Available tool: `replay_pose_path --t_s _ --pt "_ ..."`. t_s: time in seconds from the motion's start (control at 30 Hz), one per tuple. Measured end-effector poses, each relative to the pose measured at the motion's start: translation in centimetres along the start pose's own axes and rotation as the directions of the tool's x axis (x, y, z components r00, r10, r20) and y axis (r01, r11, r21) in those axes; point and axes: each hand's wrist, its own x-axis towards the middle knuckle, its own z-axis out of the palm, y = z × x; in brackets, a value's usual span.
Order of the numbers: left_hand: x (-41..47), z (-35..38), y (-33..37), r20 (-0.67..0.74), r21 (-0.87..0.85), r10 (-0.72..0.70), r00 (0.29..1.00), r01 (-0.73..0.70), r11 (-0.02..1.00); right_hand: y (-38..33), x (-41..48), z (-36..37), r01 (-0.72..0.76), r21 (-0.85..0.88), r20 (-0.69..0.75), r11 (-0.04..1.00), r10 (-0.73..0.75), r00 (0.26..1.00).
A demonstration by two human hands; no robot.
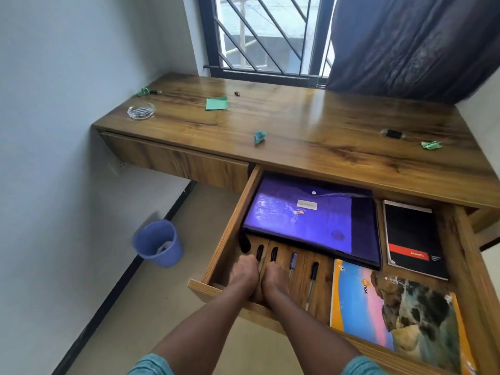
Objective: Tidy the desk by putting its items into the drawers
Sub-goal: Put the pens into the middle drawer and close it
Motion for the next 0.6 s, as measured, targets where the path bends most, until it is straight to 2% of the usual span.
replay_pose_path --t_s 0.1,0.27,0.4,0.6 --pt "0.2 -0.2 0.1 -0.009 0.025 0.011 1.000 -0.011 1.000 -0.6 -0.9 -1.0 -0.006 -0.082 -0.085 0.997 -0.001 0.996" --pt "-0.1 -0.8 0.2 0.142 0.004 -0.010 0.990 0.010 1.000 -0.4 -2.0 -2.3 -0.082 -0.172 -0.223 0.982 0.042 0.974" --pt "-1.2 -0.5 0.7 0.346 0.074 0.036 0.937 -0.066 0.995 1.4 -3.7 -2.9 -0.191 0.004 -0.369 0.982 0.179 0.912" --pt "-3.8 -1.1 0.3 0.474 0.290 0.143 0.869 -0.307 0.906 2.8 -6.8 -4.8 -0.308 0.175 -0.541 0.935 0.353 0.764"
